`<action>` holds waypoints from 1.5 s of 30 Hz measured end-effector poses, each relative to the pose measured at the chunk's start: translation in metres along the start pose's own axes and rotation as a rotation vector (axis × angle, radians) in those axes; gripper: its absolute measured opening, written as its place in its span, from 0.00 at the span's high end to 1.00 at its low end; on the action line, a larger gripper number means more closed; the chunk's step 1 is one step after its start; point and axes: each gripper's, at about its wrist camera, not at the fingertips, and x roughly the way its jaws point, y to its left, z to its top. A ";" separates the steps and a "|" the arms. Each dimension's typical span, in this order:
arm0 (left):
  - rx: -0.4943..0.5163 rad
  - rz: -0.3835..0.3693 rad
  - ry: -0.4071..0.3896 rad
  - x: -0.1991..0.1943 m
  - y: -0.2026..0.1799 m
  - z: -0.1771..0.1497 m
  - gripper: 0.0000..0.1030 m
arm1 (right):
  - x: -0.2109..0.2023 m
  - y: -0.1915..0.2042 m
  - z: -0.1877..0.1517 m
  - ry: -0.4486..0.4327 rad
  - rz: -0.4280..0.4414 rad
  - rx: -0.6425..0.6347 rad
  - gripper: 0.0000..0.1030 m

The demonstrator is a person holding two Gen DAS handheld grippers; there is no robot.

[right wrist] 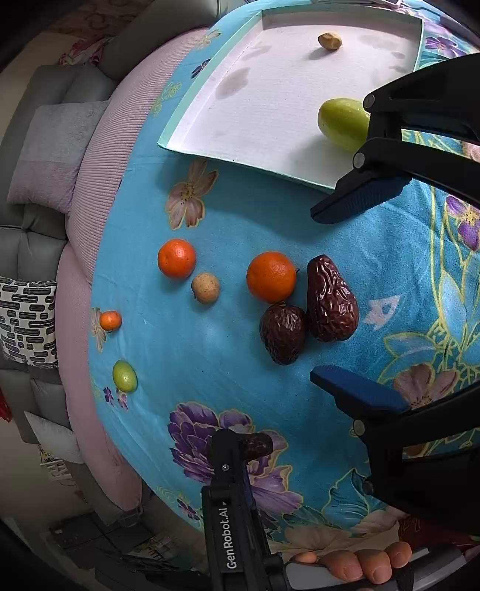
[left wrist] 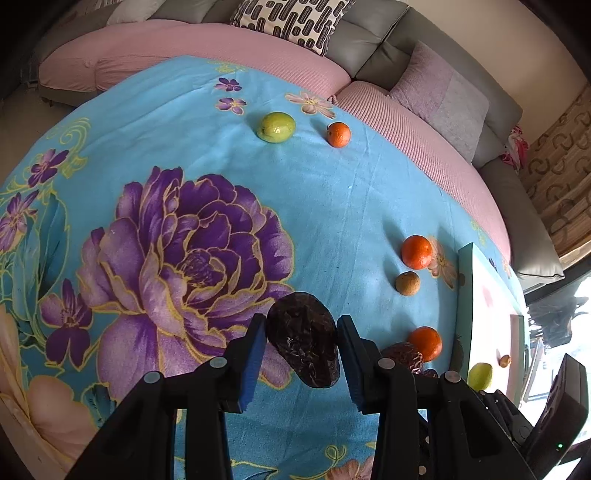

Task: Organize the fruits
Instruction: 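Grasp a dark red date with the left tool while the right tool grasps another date, then carry both dates over the white tray and open both tools to drop them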

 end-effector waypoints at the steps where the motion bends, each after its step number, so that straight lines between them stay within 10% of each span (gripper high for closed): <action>1: -0.003 0.000 0.000 0.000 0.001 0.000 0.60 | 0.004 0.002 -0.001 0.014 -0.002 -0.012 0.24; 18: -0.043 -0.012 -0.016 -0.005 0.006 0.001 0.60 | 0.027 0.008 -0.003 0.078 -0.027 -0.058 0.43; 30: -0.032 -0.021 -0.036 -0.009 -0.001 0.002 0.60 | -0.012 -0.003 0.005 -0.059 -0.062 0.001 0.43; 45: 0.153 -0.040 -0.029 0.003 -0.069 0.003 0.60 | -0.047 -0.120 0.013 -0.149 -0.322 0.326 0.43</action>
